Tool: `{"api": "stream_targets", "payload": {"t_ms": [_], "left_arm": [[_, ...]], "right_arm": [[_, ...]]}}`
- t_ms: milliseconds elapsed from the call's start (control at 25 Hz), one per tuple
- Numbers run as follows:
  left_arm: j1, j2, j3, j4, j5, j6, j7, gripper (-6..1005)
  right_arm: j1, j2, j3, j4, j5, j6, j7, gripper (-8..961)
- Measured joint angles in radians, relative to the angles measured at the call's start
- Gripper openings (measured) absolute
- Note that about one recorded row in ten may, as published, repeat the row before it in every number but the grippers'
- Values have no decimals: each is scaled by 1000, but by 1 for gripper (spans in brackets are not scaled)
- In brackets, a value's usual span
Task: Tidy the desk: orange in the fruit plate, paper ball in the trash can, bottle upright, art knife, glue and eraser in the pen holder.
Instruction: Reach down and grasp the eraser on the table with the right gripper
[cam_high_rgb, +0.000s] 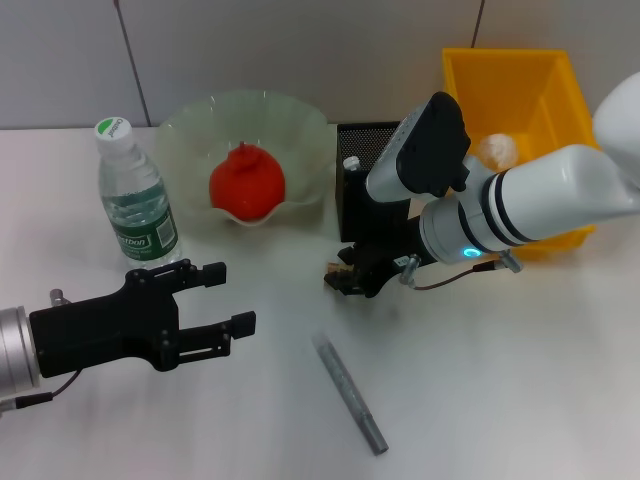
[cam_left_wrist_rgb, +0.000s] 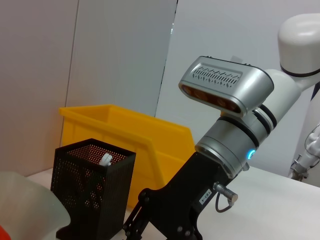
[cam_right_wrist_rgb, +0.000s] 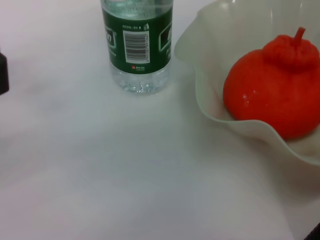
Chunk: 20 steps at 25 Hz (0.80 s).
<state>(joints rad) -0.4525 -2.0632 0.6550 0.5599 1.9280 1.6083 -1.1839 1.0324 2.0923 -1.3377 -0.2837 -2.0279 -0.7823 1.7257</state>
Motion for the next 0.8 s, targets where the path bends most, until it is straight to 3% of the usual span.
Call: {"api": "stream_targets", "payload": {"t_ms": [800], "left_arm": [[-1, 0, 0, 2, -2, 1, -5, 795]], "right_arm": [[2, 0, 1, -5, -4, -4, 16, 286]]}}
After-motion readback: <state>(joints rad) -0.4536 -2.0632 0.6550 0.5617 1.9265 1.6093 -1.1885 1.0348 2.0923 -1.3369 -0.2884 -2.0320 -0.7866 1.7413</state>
